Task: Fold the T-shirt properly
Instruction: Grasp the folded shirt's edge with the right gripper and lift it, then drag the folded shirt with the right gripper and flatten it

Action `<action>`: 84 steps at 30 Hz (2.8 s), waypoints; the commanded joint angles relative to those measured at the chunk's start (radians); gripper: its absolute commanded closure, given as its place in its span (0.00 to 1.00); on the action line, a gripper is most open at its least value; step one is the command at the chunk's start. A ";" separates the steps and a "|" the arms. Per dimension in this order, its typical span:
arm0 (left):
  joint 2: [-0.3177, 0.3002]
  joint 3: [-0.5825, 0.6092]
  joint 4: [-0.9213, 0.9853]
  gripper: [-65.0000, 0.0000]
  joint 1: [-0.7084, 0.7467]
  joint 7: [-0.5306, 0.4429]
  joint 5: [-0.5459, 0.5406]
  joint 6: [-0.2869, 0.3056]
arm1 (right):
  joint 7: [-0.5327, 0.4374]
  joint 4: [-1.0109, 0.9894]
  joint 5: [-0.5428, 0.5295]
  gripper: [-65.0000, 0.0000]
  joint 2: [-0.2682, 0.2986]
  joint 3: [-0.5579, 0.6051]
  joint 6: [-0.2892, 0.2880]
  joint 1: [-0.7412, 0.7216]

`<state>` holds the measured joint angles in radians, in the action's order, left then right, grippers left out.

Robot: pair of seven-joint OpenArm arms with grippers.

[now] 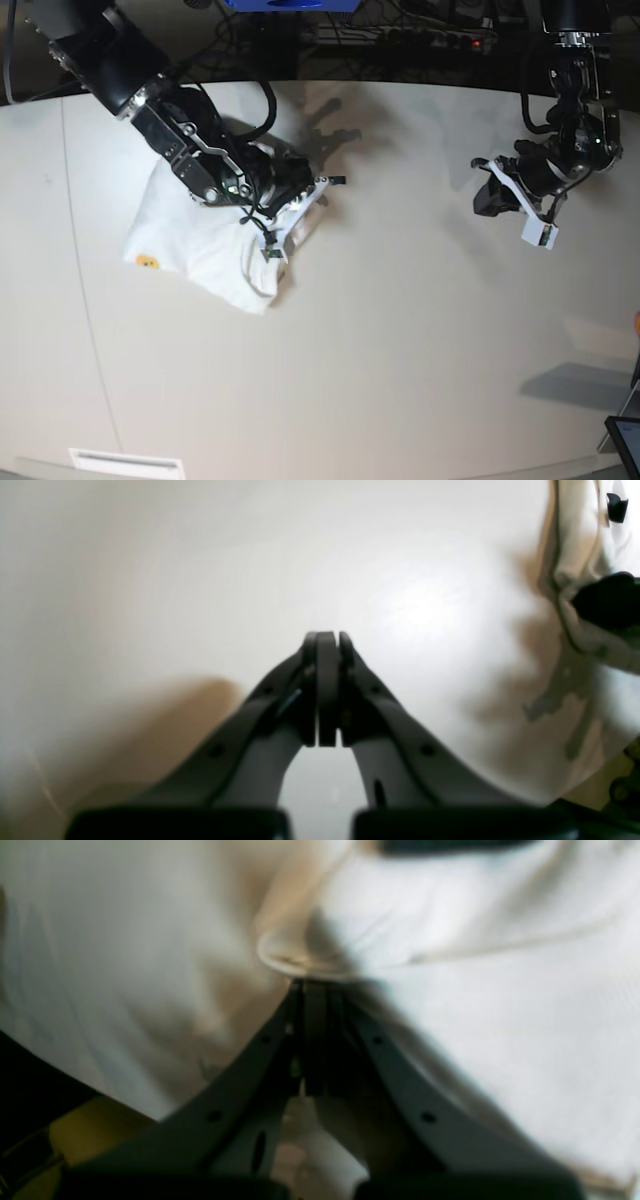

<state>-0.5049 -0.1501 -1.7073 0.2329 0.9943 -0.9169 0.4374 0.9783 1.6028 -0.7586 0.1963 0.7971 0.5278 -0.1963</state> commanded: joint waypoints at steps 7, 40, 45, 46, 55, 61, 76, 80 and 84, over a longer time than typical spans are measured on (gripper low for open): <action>-0.021 -0.010 -0.015 1.00 -0.010 -0.022 -0.014 0.004 | -0.015 -0.072 0.003 1.00 -0.019 -0.003 -0.045 -0.125; 0.007 -0.001 -0.098 1.00 -0.014 -0.024 -0.014 0.005 | 0.095 0.087 0.000 1.00 0.171 -0.152 0.027 -0.294; 0.009 0.031 -0.098 1.00 -0.017 -0.024 -0.014 0.005 | 0.153 0.126 0.003 1.00 0.202 -0.256 0.036 -0.148; 0.009 0.042 -0.098 1.00 -0.019 -0.025 -0.014 0.005 | 0.150 0.126 0.003 1.00 0.203 -0.264 0.036 -0.124; 0.009 0.060 -0.098 1.00 -0.017 -0.024 -0.014 0.005 | 0.057 0.040 0.050 1.00 0.196 -0.258 0.027 -0.041; 0.004 0.060 -0.098 1.00 -0.010 -0.024 -0.014 0.005 | -0.026 -0.114 0.182 1.00 0.122 -0.218 -0.090 -0.055; -0.001 0.059 -0.093 1.00 -0.019 -0.022 -0.014 0.005 | -0.149 -0.391 0.293 1.00 0.128 -0.434 -0.202 -0.137; -0.001 0.059 -0.093 1.00 -0.019 -0.022 -0.014 0.005 | -0.151 -0.394 0.291 1.00 0.148 -0.456 -0.202 -0.130; 0.001 0.059 -0.093 1.00 -0.019 -0.022 -0.014 0.005 | -0.147 -0.384 0.288 1.00 0.153 -0.460 -0.202 -0.116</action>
<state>-0.4881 -0.0849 -1.7866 0.2226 0.9909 -0.9169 0.4377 0.7753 1.2201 -0.4713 0.3328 0.3420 0.3145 -0.3149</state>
